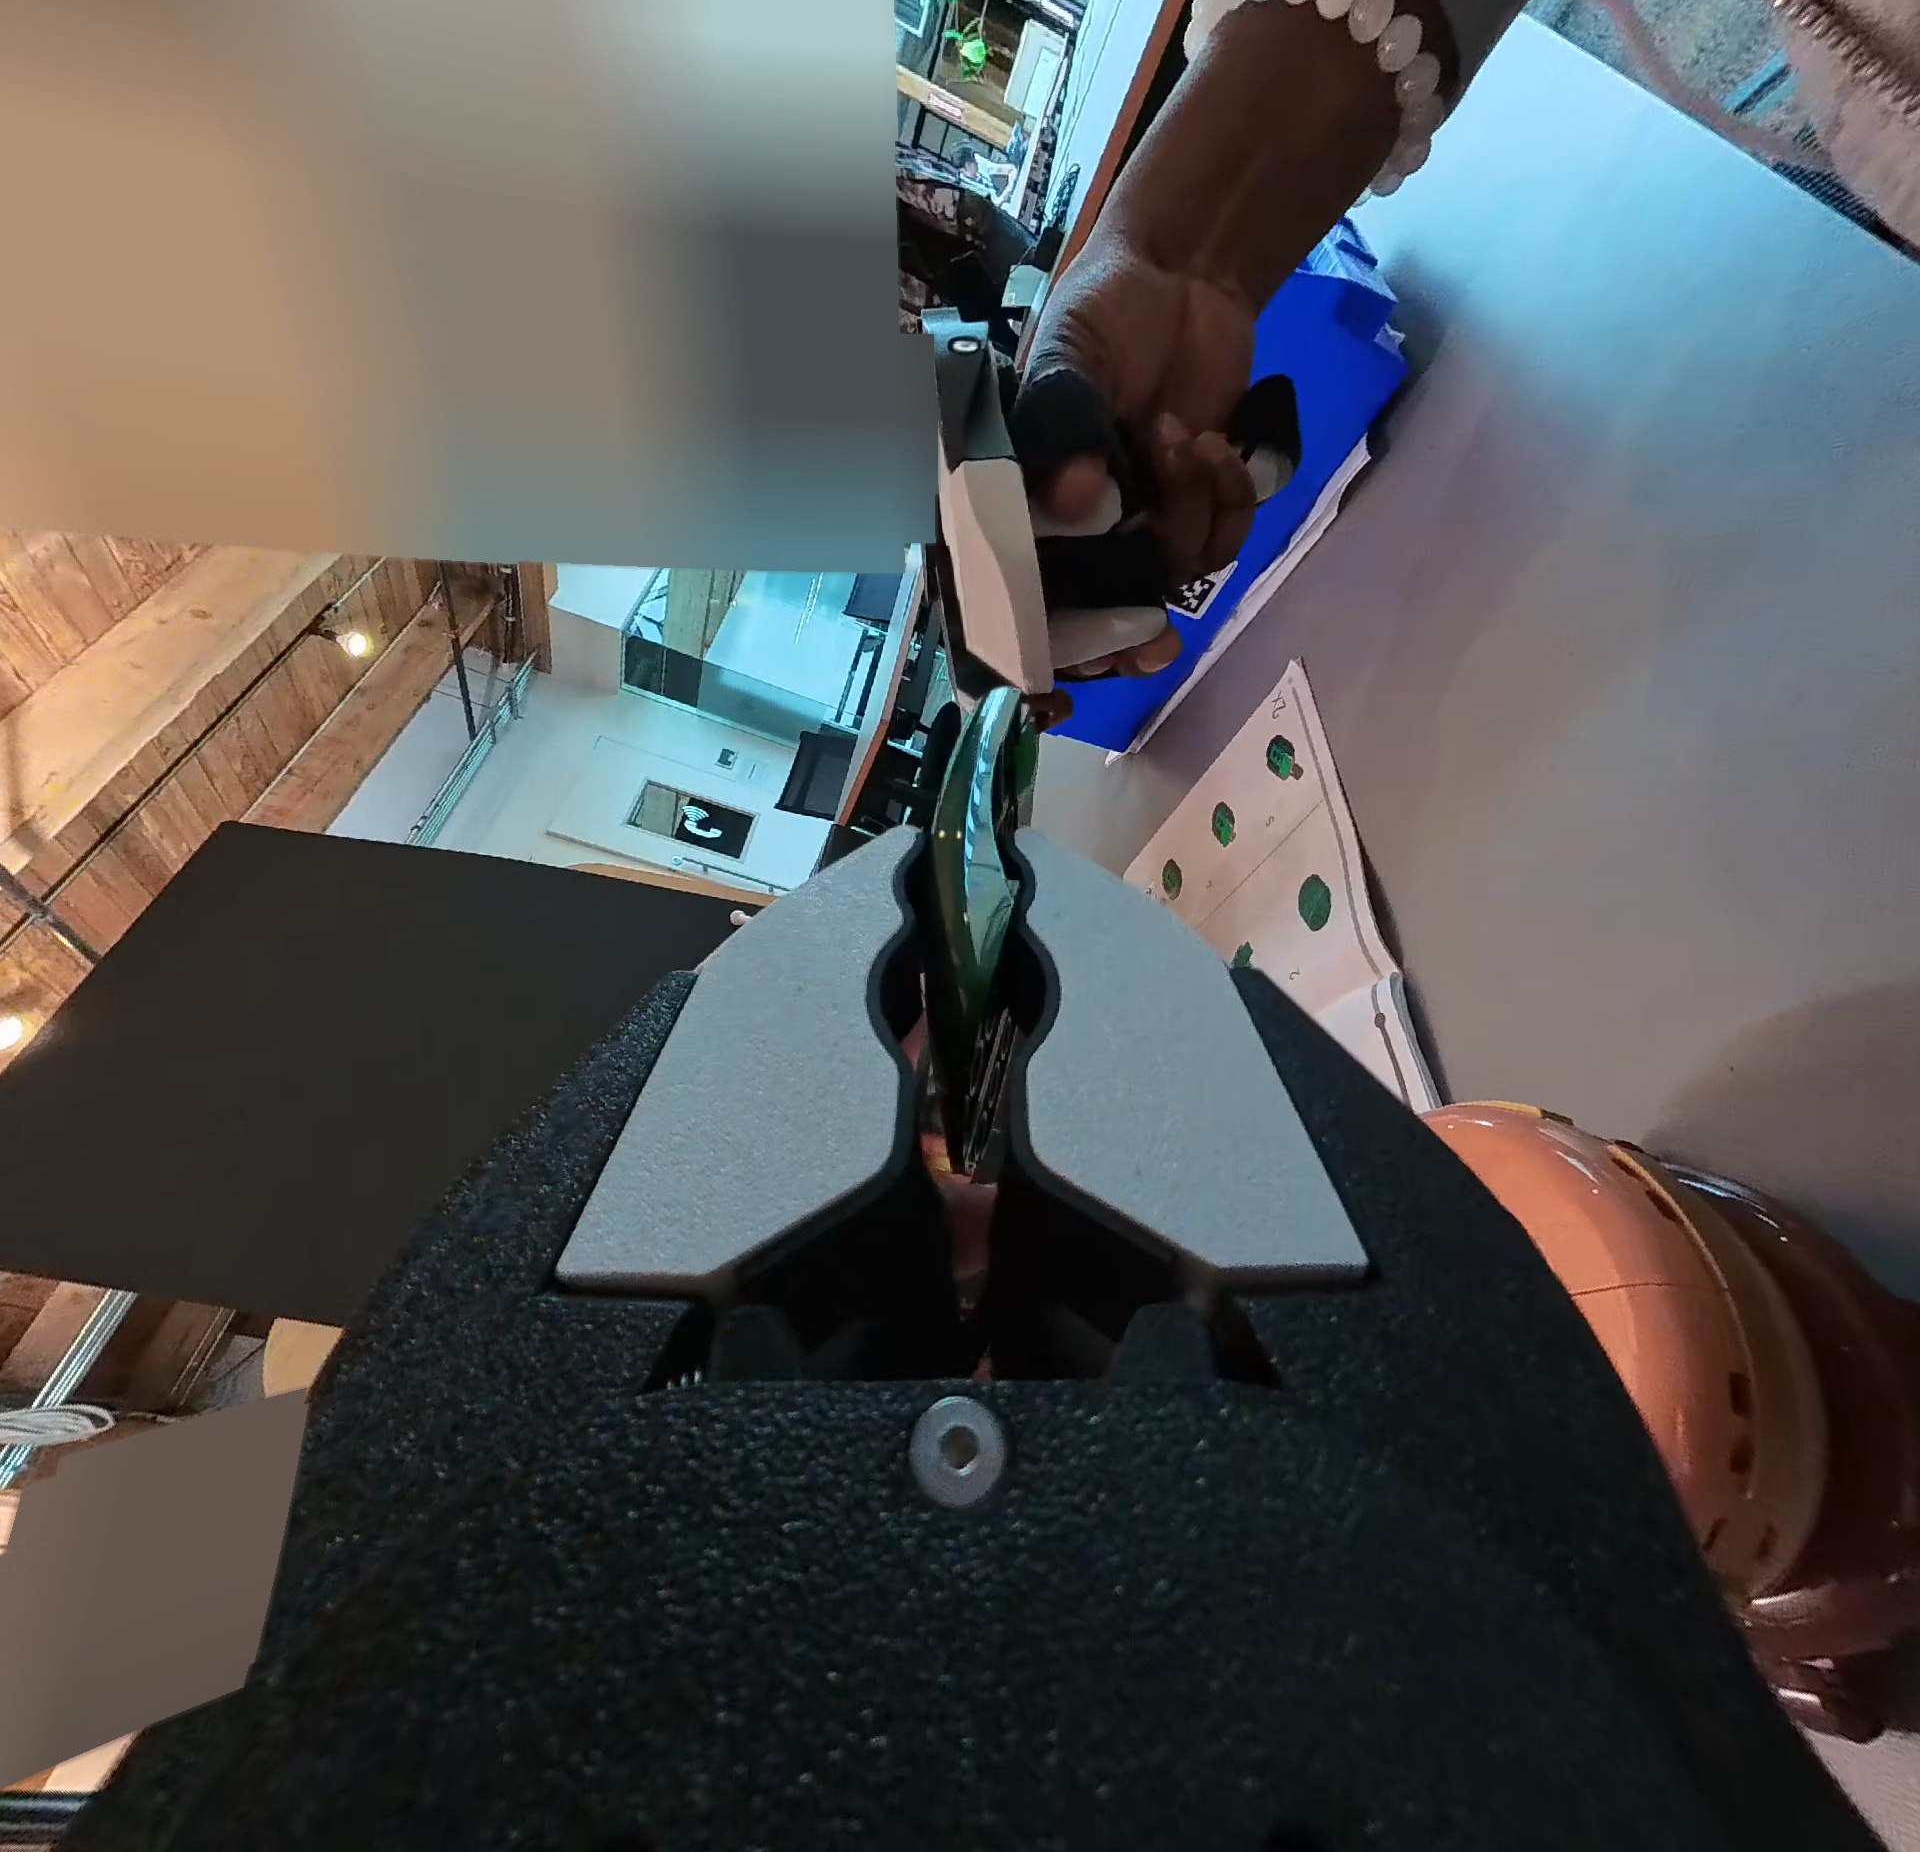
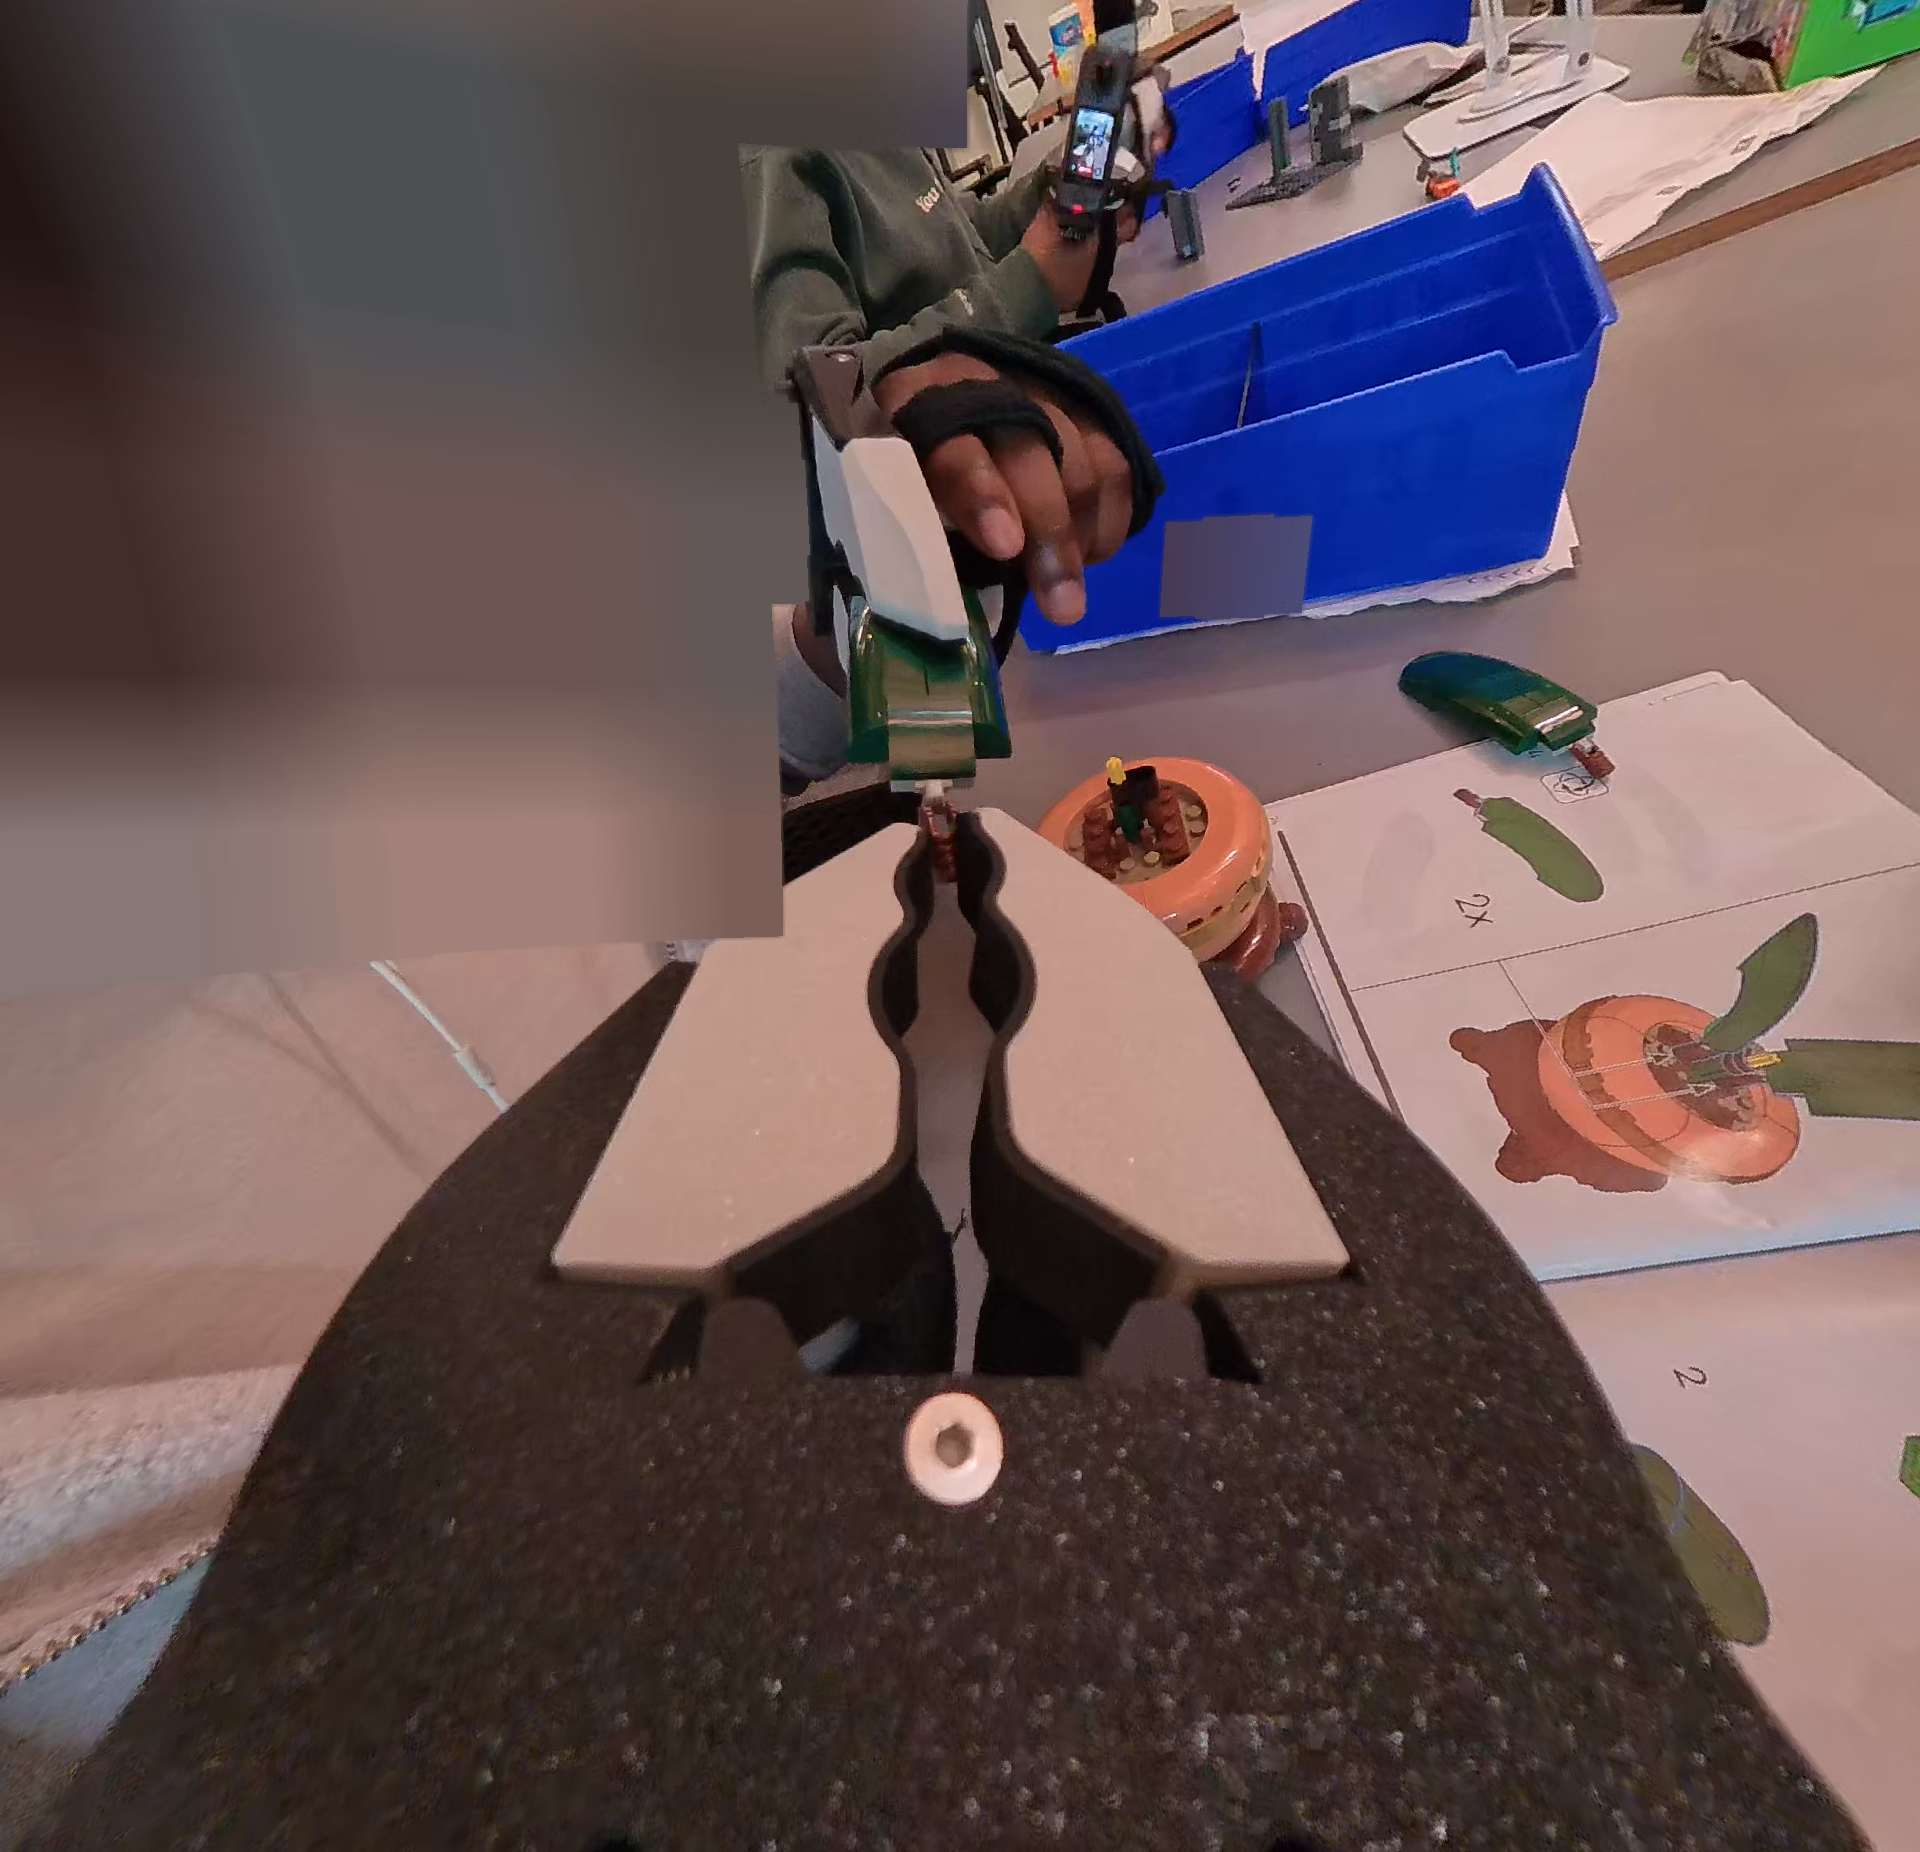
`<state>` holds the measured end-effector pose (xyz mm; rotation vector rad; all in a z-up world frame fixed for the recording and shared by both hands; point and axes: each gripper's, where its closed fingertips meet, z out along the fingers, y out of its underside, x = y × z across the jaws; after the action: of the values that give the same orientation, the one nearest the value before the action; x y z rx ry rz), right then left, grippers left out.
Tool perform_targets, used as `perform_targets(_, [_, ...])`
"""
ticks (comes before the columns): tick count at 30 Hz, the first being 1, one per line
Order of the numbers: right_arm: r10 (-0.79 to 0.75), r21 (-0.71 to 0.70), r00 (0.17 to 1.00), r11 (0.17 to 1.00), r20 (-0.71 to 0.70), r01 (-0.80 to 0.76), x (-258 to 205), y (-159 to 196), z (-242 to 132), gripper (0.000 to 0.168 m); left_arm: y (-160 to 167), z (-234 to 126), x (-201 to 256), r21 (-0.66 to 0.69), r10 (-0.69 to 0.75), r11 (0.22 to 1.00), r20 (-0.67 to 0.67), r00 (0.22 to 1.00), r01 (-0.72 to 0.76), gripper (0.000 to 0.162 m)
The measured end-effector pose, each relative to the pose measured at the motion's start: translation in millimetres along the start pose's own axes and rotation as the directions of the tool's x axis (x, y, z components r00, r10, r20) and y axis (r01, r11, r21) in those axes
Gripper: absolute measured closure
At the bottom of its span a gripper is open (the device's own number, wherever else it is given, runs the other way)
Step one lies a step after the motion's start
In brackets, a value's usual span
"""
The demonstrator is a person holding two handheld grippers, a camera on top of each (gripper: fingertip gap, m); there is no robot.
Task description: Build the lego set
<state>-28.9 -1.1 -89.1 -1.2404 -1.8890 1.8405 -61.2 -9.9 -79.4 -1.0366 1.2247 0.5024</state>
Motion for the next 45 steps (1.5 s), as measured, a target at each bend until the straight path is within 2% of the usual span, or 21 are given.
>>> perform_targets(4, [-0.001, -0.007, 1.0, 1.0, -0.008, 0.001, 1, 1, 0, 0.165, 0, 0, 2, -0.003, -0.006, 1.0, -0.014, 1.0, 0.006, 0.152])
perform_targets(7, [0.036, 0.037, 0.998, 0.999, 0.052, -0.038, -8, -4, 3, 0.168, 2, 3, 16, -0.03, 0.002, 1.0, -0.093, 0.996, -0.005, 0.152])
perform_targets(9, [-0.021, -0.056, 1.0, 0.998, -0.001, 0.021, -3, 8, 5, 0.168, 2, 6, 14, -0.037, 0.027, 0.999, -0.056, 0.998, -0.03, 0.152])
perform_targets(12, [-0.039, -0.02, 0.996, 0.999, -0.085, 0.037, 13, 5, -8, 0.168, 10, 4, 13, -0.061, -0.01, 0.998, -0.054, 0.999, 0.007, 0.151])
perform_targets(15, [-0.12, -0.101, 0.957, 0.99, -0.264, 0.096, 44, 25, -22, 0.164, 27, -7, 9, -0.134, -0.038, 0.99, -0.018, 0.999, 0.035, 0.151])
perform_targets(19, [-0.222, -0.216, 0.891, 0.966, -0.396, 0.144, 78, 53, -15, 0.135, 51, -24, -1, -0.213, -0.194, 0.954, 0.085, 0.977, 0.209, 0.151])
perform_targets(22, [-0.295, -0.258, 0.817, 0.948, -0.496, 0.186, 115, 51, -11, 0.135, 70, -29, -2, -0.271, -0.334, 0.891, 0.153, 0.93, 0.365, 0.151])
perform_targets(25, [-0.276, -0.303, 0.77, 0.946, -0.575, 0.113, 163, 48, -6, 0.134, 98, -31, 3, -0.366, -0.416, 0.799, 0.237, 0.878, 0.478, 0.151])
perform_targets(27, [-0.322, -0.348, 0.734, 0.929, -0.598, 0.124, 194, 45, 0, 0.141, 115, -32, 9, -0.412, -0.441, 0.746, 0.282, 0.852, 0.523, 0.151])
perform_targets(31, [-0.414, -0.447, 0.651, 0.886, -0.636, 0.127, 247, 40, 10, 0.145, 126, -34, 14, -0.382, -0.495, 0.707, 0.334, 0.802, 0.596, 0.151])
perform_targets(35, [-0.372, -0.5, 0.641, 0.866, -0.672, -0.022, 283, 51, 10, 0.149, 130, -41, 10, -0.34, -0.524, 0.691, 0.371, 0.766, 0.638, 0.151])
perform_targets(37, [-0.303, -0.473, 0.678, 0.878, -0.67, -0.075, 288, 55, 15, 0.158, 128, -42, 9, -0.291, -0.56, 0.687, 0.373, 0.74, 0.666, 0.151])
perform_targets(41, [-0.122, -0.407, 0.746, 0.889, -0.654, -0.211, 279, 61, 19, 0.162, 124, -43, 8, -0.222, -0.599, 0.683, 0.375, 0.708, 0.696, 0.151])
perform_targets(43, [-0.086, -0.405, 0.759, 0.881, -0.645, -0.244, 271, 65, 19, 0.159, 122, -44, 8, -0.21, -0.601, 0.688, 0.37, 0.708, 0.694, 0.151])
perform_targets(45, [-0.028, -0.327, 0.724, 0.904, -0.69, -0.277, 269, 60, 21, 0.145, 119, -42, 6, -0.193, -0.611, 0.687, 0.369, 0.701, 0.7, 0.151])
